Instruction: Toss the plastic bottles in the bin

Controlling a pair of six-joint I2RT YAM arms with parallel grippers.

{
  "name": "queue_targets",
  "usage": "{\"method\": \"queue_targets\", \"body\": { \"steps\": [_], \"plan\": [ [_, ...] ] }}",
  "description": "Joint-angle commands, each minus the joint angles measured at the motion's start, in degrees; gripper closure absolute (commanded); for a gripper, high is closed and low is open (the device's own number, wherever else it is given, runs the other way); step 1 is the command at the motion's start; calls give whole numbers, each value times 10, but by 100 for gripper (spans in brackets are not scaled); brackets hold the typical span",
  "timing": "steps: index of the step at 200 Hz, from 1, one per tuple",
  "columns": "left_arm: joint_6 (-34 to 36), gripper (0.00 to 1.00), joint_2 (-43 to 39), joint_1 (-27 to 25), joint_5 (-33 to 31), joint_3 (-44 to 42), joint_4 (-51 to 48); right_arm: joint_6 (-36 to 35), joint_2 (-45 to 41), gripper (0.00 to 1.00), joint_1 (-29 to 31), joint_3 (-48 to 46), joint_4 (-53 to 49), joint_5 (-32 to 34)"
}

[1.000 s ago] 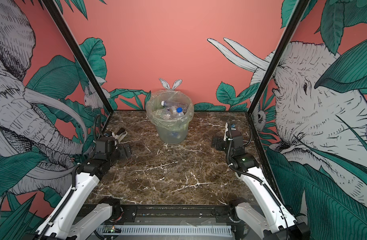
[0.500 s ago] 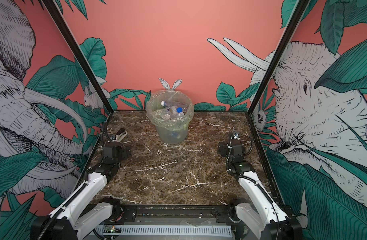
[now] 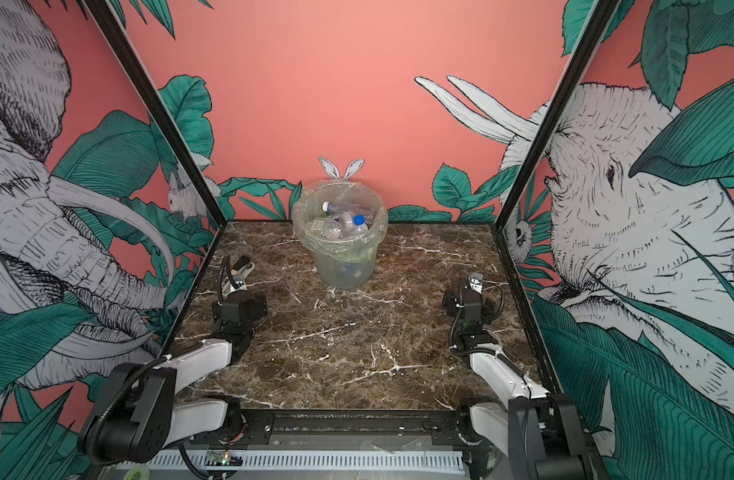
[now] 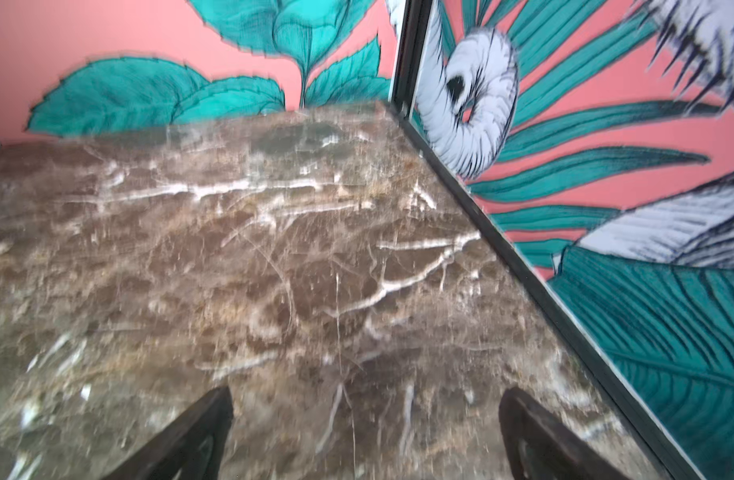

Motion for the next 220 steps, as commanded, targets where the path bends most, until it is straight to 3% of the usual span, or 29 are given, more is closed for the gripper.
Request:
{"method": "queue_targets", "body": {
  "steps": [1, 39, 56, 86, 105, 131, 151, 170, 183, 198, 208, 220],
  "plan": [
    [26, 1, 11, 3, 1, 11, 80, -16, 27, 0, -3, -24, 123, 29],
    [58, 1, 43, 5, 11, 5, 156, -23, 86, 0, -6, -35, 192, 38],
    [69, 1, 63, 5, 28, 1, 195, -28, 86, 0, -10, -21, 163, 37],
    [76, 1, 124, 9, 52, -14, 298, -64, 104, 0, -18, -40, 244, 50],
    [73, 1, 112, 9, 74, -2, 251, -64, 117, 0, -24, -62, 302, 62],
    [81, 1, 124, 10, 91, -4, 270, -72, 148, 0, -28, -103, 429, 56],
    [81, 1, 127, 13, 105, -3, 267, -60, 176, 0, -30, -105, 446, 67],
    [80, 1, 141, 20, 132, -6, 281, -76, 193, 0, -36, -104, 466, 20],
    [93, 1, 183, 21, 130, -13, 363, -89, 197, 0, -36, -89, 438, -18],
    [77, 1, 152, 21, 133, -1, 273, -104, 233, 0, -37, -77, 445, -66],
    [80, 1, 168, 25, 138, 12, 285, -122, 266, 0, -36, -70, 493, -94],
    [69, 1, 164, 35, 147, 16, 265, -135, 240, 0, -37, -57, 415, -147]
  ]
}}
